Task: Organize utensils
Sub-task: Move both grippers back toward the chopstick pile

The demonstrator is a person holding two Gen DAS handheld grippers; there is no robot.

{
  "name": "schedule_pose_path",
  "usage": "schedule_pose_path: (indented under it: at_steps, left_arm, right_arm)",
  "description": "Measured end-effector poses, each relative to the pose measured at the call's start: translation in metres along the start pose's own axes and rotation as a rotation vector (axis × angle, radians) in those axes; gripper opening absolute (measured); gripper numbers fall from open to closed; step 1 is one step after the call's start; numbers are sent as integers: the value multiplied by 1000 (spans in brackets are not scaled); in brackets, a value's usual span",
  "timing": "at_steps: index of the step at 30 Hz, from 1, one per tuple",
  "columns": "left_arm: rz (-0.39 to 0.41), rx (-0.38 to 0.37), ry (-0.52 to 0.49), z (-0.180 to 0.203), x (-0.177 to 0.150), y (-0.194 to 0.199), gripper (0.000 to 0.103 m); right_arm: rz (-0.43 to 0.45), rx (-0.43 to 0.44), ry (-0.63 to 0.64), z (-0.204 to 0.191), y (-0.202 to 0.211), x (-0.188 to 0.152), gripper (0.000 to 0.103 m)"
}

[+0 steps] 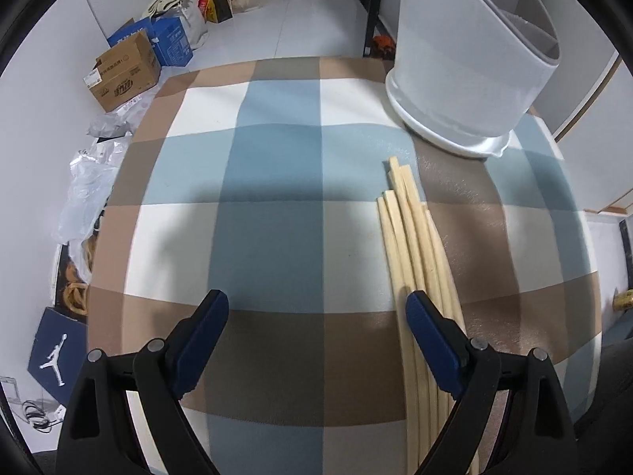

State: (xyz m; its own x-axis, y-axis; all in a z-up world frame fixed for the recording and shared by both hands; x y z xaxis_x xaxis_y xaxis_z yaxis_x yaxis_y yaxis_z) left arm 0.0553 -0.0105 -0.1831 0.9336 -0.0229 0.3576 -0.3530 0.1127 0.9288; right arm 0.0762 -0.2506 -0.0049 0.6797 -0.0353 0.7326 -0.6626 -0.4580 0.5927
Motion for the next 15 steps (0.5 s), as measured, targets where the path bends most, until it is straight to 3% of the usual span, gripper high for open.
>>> schedule_pose_path:
  at_steps: [10,15]
  left_arm:
    - [-18,-30,33,-1,0,-1,88]
    - [-24,9,5,0,1,-2,88]
  right_arm:
    - [7,16,-11,-2,3,2,103]
    - [7,17,-17,-1,4,2,103]
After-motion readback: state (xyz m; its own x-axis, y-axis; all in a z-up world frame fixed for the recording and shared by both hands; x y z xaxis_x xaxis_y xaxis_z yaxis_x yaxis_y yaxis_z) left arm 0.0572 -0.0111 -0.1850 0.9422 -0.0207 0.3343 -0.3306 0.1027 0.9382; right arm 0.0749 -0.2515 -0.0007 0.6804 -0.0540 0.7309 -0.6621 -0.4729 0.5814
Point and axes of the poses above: each gripper's, at about its wrist camera, not at the fingertips, and y roughly against the way its jaws point, z to its right, x to its top, the point moved 5 cm from there along -y, roughly the way its jaws point, and after that the axes turned 5 degrees about -x, right-handed, at the moved point
